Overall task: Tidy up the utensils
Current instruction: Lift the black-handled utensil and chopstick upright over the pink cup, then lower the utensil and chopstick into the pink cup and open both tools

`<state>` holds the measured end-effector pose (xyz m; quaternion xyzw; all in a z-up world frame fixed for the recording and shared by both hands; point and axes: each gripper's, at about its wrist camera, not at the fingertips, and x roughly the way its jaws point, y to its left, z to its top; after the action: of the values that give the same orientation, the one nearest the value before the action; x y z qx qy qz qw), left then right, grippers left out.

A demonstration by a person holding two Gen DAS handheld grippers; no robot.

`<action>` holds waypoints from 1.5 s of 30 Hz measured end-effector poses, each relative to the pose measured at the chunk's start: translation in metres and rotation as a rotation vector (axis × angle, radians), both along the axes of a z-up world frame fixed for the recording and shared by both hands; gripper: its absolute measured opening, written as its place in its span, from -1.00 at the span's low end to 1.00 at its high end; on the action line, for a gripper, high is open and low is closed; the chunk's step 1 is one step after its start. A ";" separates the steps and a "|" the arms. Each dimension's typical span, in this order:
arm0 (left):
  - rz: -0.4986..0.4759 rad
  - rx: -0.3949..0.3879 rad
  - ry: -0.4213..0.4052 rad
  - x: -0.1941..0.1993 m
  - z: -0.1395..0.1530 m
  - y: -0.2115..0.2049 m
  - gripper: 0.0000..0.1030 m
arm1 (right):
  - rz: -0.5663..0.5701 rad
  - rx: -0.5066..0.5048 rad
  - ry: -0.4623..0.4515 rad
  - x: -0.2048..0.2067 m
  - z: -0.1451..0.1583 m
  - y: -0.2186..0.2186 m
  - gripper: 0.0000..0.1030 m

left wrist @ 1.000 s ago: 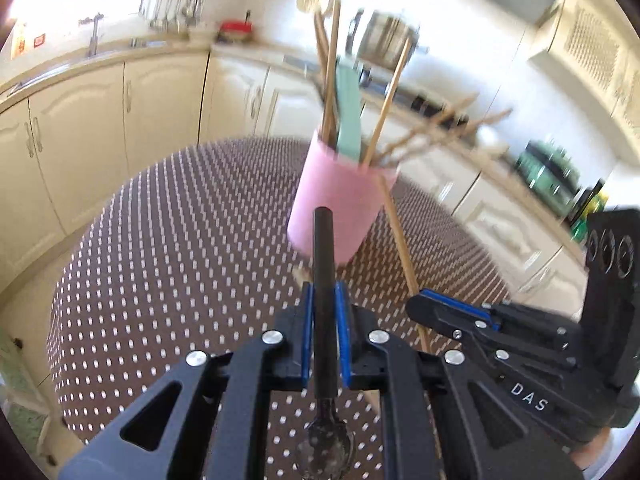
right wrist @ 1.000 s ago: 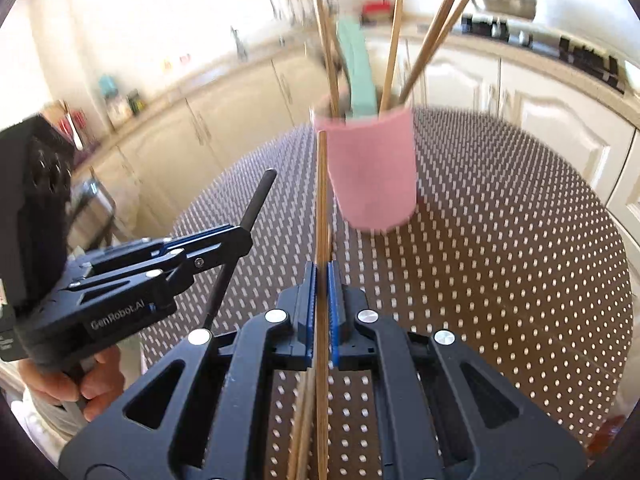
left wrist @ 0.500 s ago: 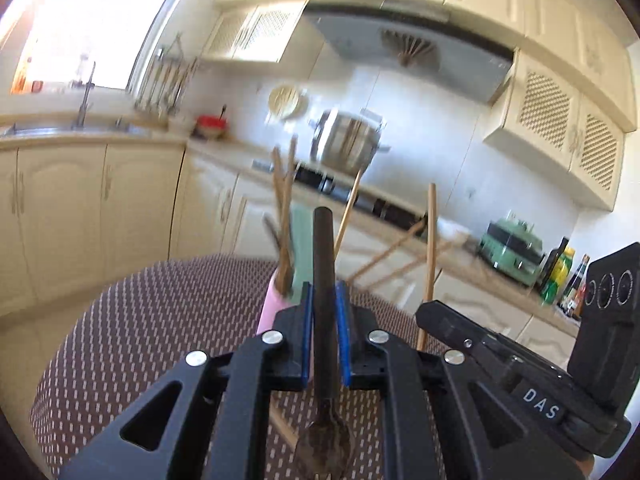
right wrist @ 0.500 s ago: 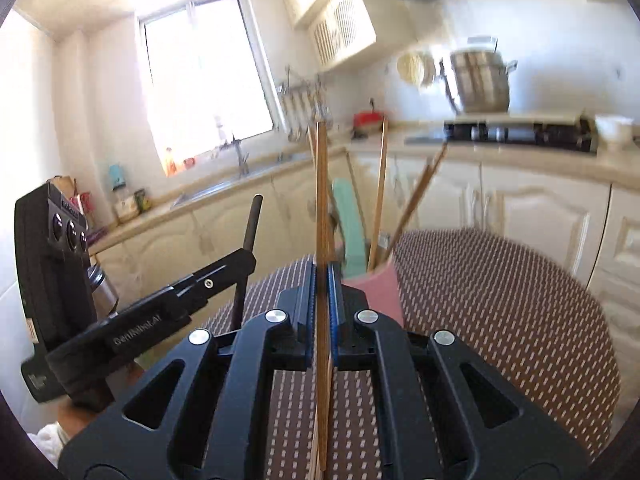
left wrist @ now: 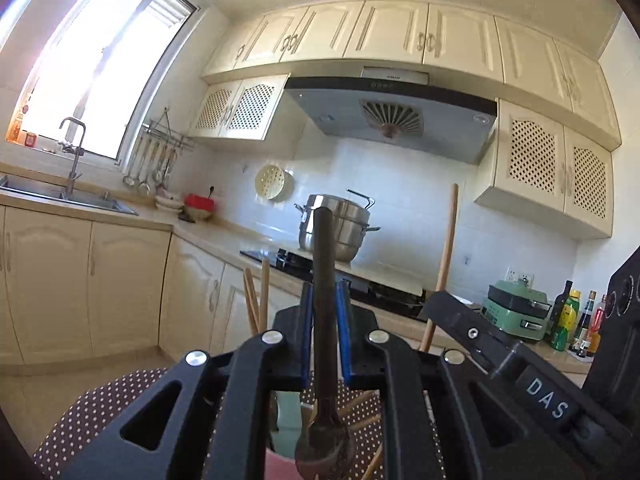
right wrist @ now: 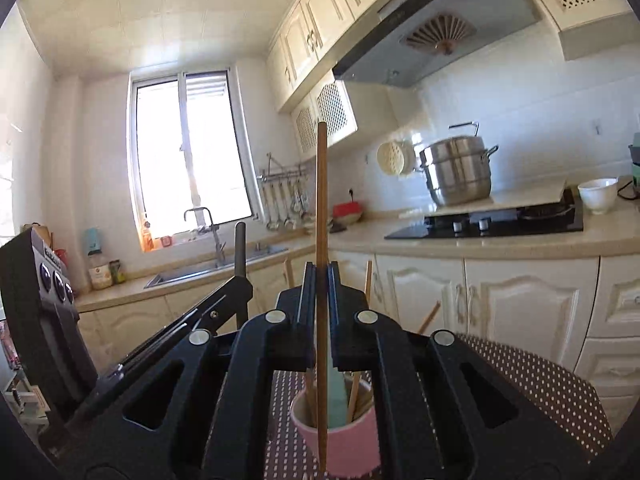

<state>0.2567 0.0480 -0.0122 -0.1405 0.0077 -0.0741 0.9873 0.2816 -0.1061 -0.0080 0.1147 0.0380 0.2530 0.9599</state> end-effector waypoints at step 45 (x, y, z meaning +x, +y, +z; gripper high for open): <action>0.012 0.002 0.212 0.037 -0.039 0.027 -0.24 | -0.029 -0.094 0.009 0.021 -0.023 0.023 -0.87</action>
<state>0.2933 0.0747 -0.0508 -0.1464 0.1113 -0.0530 0.9815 0.3022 -0.0835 -0.0310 0.0709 0.0525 0.2364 0.9676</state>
